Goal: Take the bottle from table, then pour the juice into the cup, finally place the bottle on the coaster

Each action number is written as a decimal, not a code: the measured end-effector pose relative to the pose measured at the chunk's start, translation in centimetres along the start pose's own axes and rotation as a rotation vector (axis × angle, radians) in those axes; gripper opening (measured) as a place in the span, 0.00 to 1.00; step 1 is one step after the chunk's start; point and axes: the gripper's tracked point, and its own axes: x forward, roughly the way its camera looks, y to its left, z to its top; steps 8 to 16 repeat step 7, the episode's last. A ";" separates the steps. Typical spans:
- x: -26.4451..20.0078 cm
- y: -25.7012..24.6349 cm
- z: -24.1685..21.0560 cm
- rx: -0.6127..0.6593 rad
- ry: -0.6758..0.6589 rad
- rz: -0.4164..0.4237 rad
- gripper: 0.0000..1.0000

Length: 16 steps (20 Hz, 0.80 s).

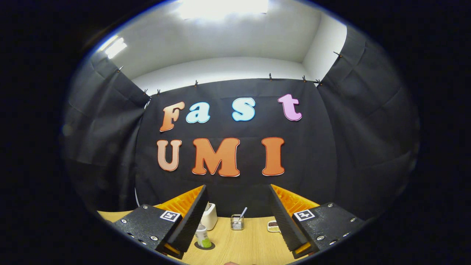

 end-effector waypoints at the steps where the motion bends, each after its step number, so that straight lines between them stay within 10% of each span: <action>1: 0.0 0.1 0.0 0.004 0.002 0.002 0.96; 16: -0.5 1.0 -0.1 -0.030 0.003 0.019 0.96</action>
